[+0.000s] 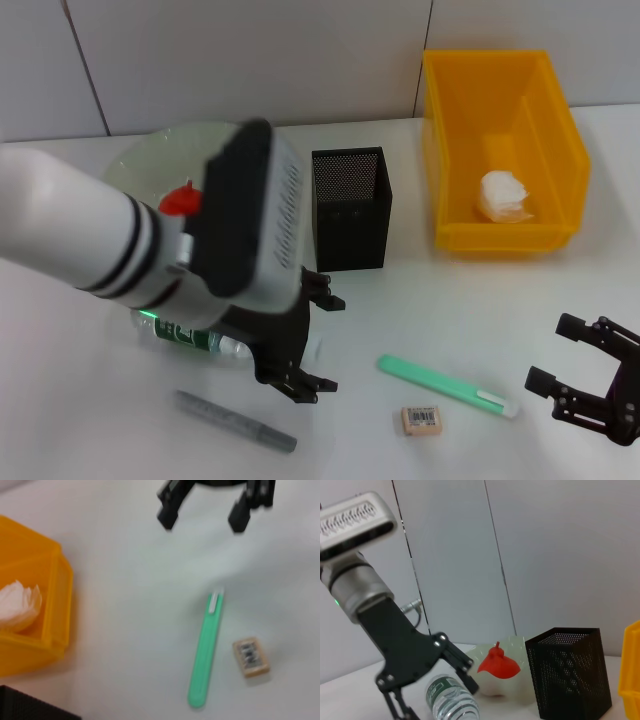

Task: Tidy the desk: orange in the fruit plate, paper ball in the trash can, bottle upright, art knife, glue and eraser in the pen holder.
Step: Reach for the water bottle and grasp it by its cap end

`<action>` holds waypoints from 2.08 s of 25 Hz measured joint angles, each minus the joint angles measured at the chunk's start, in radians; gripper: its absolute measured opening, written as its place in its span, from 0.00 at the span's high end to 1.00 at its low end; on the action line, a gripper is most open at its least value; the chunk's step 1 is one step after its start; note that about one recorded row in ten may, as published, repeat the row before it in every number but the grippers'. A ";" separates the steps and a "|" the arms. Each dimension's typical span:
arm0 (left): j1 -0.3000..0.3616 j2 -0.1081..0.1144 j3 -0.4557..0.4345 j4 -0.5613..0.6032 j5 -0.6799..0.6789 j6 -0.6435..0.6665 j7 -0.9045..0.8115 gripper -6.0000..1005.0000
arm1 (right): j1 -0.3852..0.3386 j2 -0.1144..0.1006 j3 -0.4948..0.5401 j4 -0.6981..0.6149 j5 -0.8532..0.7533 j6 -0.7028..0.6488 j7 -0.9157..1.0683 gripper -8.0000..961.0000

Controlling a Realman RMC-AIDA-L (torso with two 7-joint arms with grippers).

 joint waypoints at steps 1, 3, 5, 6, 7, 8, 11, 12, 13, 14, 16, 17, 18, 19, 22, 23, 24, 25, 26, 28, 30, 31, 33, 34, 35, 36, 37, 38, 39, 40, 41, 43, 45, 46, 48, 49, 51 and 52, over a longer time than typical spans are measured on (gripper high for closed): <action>0.000 0.000 0.000 0.000 0.000 0.000 0.000 0.19 | 0.000 0.000 0.000 0.000 0.000 0.000 0.000 0.12; -0.002 0.000 0.053 0.002 0.034 -0.050 -0.025 0.19 | -0.001 0.000 0.000 0.000 0.000 -0.001 0.000 0.12; -0.004 0.000 0.113 -0.001 0.076 -0.107 -0.056 0.19 | -0.001 0.000 0.000 -0.001 0.000 -0.002 0.000 0.12; -0.006 0.000 0.128 -0.004 0.091 -0.122 -0.069 0.19 | -0.001 0.001 0.001 -0.005 0.000 -0.004 0.002 0.12; -0.006 0.000 0.128 -0.004 0.091 -0.122 -0.069 0.19 | -0.001 0.001 0.001 -0.005 0.000 -0.004 0.002 0.12; -0.007 0.000 0.137 -0.006 0.103 -0.132 -0.079 0.19 | -0.002 0.001 0.001 -0.006 0.000 -0.005 0.003 0.12; -0.021 0.000 0.145 -0.027 0.115 -0.143 -0.096 0.19 | -0.001 0.001 0.001 -0.008 0.000 -0.008 0.004 0.12; -0.026 0.000 0.145 -0.039 0.119 -0.145 -0.098 0.19 | 0.000 0.001 0.001 -0.009 0.000 -0.008 0.004 0.12; -0.036 0.000 0.148 -0.063 0.127 -0.151 -0.101 0.19 | 0.003 0.001 0.001 -0.013 0.000 -0.008 0.005 0.12; -0.036 0.000 0.148 -0.063 0.127 -0.151 -0.101 0.19 | 0.003 0.001 0.001 -0.013 0.000 -0.008 0.005 0.12; -0.041 0.000 0.151 -0.077 0.135 -0.156 -0.104 0.19 | 0.006 0.001 0.001 -0.017 0.000 -0.009 0.006 0.12; -0.043 0.000 0.153 -0.079 0.137 -0.157 -0.105 0.19 | 0.008 0.001 0.001 -0.019 0.000 -0.009 0.007 0.12; -0.043 0.000 0.153 -0.080 0.139 -0.158 -0.106 0.19 | 0.009 0.001 0.001 -0.021 0.000 -0.009 0.008 0.12; -0.044 0.000 0.155 -0.080 0.144 -0.159 -0.108 0.19 | 0.011 0.001 0.001 -0.023 0.000 -0.009 0.010 0.12; -0.054 0.000 0.174 -0.085 0.168 -0.166 -0.123 0.19 | 0.016 0.001 0.001 -0.027 0.001 -0.004 0.017 0.12; -0.056 0.000 0.181 -0.086 0.173 -0.168 -0.127 0.19 | 0.017 0.000 0.001 -0.027 0.001 -0.004 0.018 0.12; -0.056 0.000 0.181 -0.086 0.173 -0.168 -0.127 0.19 | 0.017 0.000 0.001 -0.027 0.001 -0.004 0.018 0.12; -0.059 0.000 0.191 -0.086 0.181 -0.171 -0.132 0.19 | 0.019 0.000 0.001 -0.027 0.001 -0.005 0.018 0.12; -0.061 0.000 0.195 -0.088 0.185 -0.171 -0.135 0.19 | 0.019 0.000 0.001 -0.027 0.001 -0.005 0.018 0.12; -0.067 0.000 0.198 -0.093 0.188 -0.172 -0.142 0.19 | 0.021 0.000 0.001 -0.028 0.001 -0.006 0.019 0.12; -0.070 0.000 0.199 -0.097 0.189 -0.174 -0.146 0.19 | 0.022 -0.001 0.001 -0.028 0.001 -0.006 0.019 0.12; -0.070 0.000 0.199 -0.097 0.189 -0.174 -0.146 0.19 | 0.022 -0.001 0.001 -0.028 0.001 -0.006 0.019 0.12; -0.078 0.000 0.206 -0.111 0.190 -0.185 -0.151 0.21 | 0.022 -0.001 0.000 -0.029 0.001 -0.006 0.020 0.12; -0.078 0.000 0.208 -0.111 0.191 -0.187 -0.151 0.23 | 0.023 -0.001 0.000 -0.030 0.001 -0.006 0.020 0.12; -0.078 0.000 0.210 -0.111 0.191 -0.188 -0.151 0.25 | 0.024 -0.001 0.000 -0.033 0.001 -0.007 0.021 0.12; -0.079 0.000 0.212 -0.115 0.192 -0.190 -0.151 0.28 | 0.024 -0.001 0.000 -0.033 0.001 -0.007 0.021 0.12; -0.079 0.000 0.213 -0.115 0.192 -0.190 -0.151 0.30 | 0.024 -0.001 -0.001 -0.035 0.001 -0.007 0.021 0.12; -0.081 0.000 0.215 -0.119 0.192 -0.191 -0.151 0.30 | 0.024 -0.002 -0.001 -0.036 0.001 -0.007 0.021 0.12; -0.082 0.000 0.217 -0.122 0.193 -0.194 -0.151 0.29 | 0.024 -0.002 -0.002 -0.037 0.001 -0.007 0.022 0.12; -0.084 0.000 0.219 -0.125 0.194 -0.197 -0.152 0.29 | 0.024 -0.002 -0.003 -0.038 0.001 -0.006 0.022 0.12; -0.084 0.000 0.219 -0.125 0.194 -0.197 -0.152 0.29 | 0.024 -0.002 -0.003 -0.038 0.001 -0.006 0.022 0.12; -0.085 0.000 0.233 -0.129 0.209 -0.209 -0.153 0.30 | 0.025 -0.002 -0.002 -0.039 0.001 -0.006 0.022 0.12; -0.085 0.000 0.240 -0.131 0.214 -0.213 -0.154 0.31 | 0.025 -0.002 -0.001 -0.040 0.001 -0.005 0.023 0.12; -0.085 0.000 0.244 -0.132 0.215 -0.218 -0.155 0.31 | 0.025 -0.002 -0.001 -0.040 0.001 -0.005 0.023 0.12; -0.085 0.000 0.248 -0.135 0.219 -0.225 -0.155 0.32 | 0.025 -0.002 -0.001 -0.040 0.001 -0.005 0.025 0.12; -0.085 0.000 0.250 -0.136 0.223 -0.229 -0.155 0.33 | 0.026 -0.002 -0.001 -0.040 0.001 -0.004 0.027 0.12; -0.085 0.000 0.254 -0.138 0.229 -0.232 -0.155 0.34 | 0.027 -0.003 -0.001 -0.040 0.001 -0.003 0.031 0.12; -0.085 0.000 0.254 -0.138 0.229 -0.232 -0.155 0.34 | 0.027 -0.003 0.000 -0.041 0.001 -0.003 0.033 0.12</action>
